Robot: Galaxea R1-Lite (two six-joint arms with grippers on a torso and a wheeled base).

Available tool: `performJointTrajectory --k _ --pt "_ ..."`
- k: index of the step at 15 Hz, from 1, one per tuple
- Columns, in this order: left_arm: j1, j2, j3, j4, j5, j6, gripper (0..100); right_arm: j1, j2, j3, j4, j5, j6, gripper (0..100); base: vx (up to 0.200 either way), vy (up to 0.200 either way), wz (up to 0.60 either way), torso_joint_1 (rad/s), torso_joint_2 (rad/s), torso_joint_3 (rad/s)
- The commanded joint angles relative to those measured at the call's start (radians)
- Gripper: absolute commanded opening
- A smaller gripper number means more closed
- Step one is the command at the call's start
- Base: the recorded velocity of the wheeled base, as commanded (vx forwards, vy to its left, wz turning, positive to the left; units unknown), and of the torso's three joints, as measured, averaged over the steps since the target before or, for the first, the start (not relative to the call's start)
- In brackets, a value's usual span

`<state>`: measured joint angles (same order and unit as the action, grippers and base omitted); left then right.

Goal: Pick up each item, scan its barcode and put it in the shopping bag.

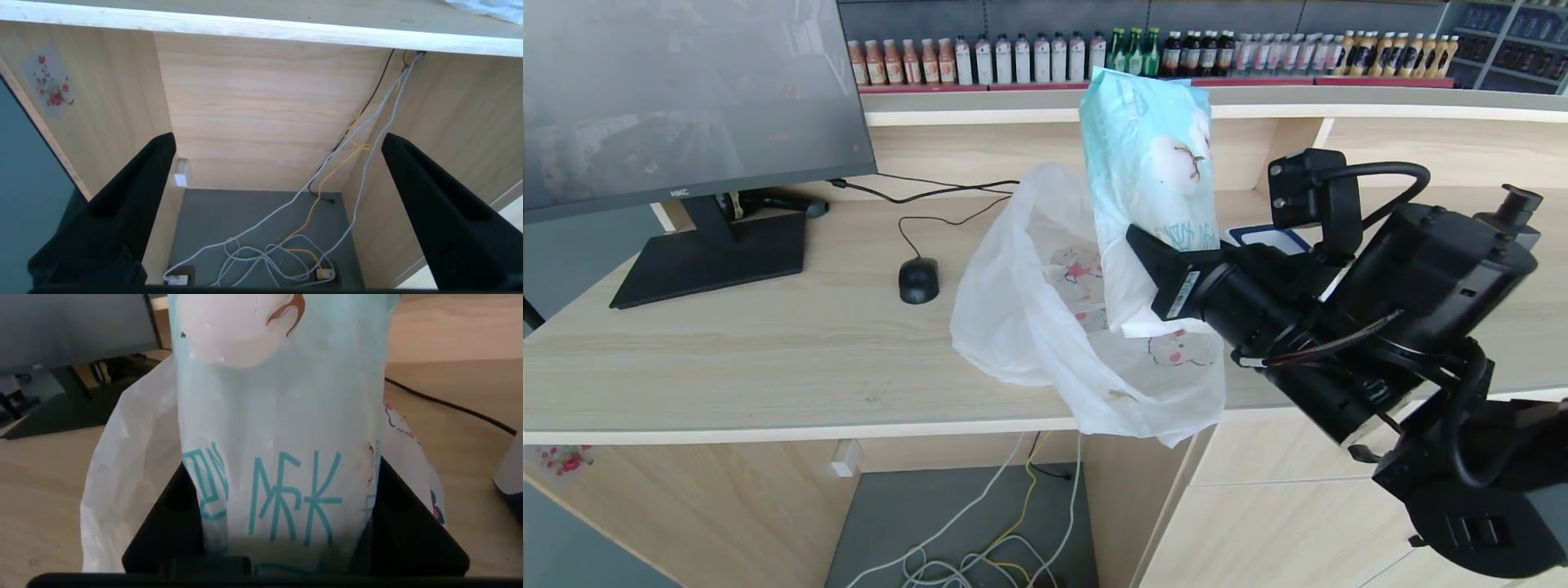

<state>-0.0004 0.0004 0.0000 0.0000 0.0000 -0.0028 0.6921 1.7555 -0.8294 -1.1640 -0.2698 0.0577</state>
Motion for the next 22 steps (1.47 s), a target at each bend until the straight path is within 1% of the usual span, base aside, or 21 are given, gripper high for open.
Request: performJointTrajectory --k 1,3,6,13,15,22 --pt "0.0 0.0 0.0 0.0 0.0 0.0 100 0.0 -0.001 -0.016 0.02 0.003 -0.001 0 0.0 0.0 0.0 0.0 0.0 0.0" --pt "0.0 0.0 0.0 0.0 0.0 0.0 100 0.0 0.015 -0.022 0.047 0.032 -0.002 0 0.0 0.0 0.0 0.0 0.0 0.0" --pt "-0.001 0.0 0.0 0.0 0.0 0.0 100 0.0 0.041 -0.019 0.053 0.011 -0.016 0 0.0 0.0 0.0 0.0 0.0 0.0" --pt "0.0 0.0 0.0 0.0 0.0 0.0 100 0.007 0.059 0.004 0.052 0.029 -0.016 0 0.0 0.0 0.0 0.0 0.0 0.0" --pt "0.0 0.0 0.0 0.0 0.0 0.0 100 0.012 0.062 -0.019 0.057 0.05 -0.025 0 0.0 0.0 0.0 0.0 0.0 0.0" --pt "0.0 0.0 0.0 0.0 0.0 0.0 100 0.01 0.081 0.021 0.084 0.138 -0.032 0 0.0 0.0 0.0 0.0 0.0 0.0"
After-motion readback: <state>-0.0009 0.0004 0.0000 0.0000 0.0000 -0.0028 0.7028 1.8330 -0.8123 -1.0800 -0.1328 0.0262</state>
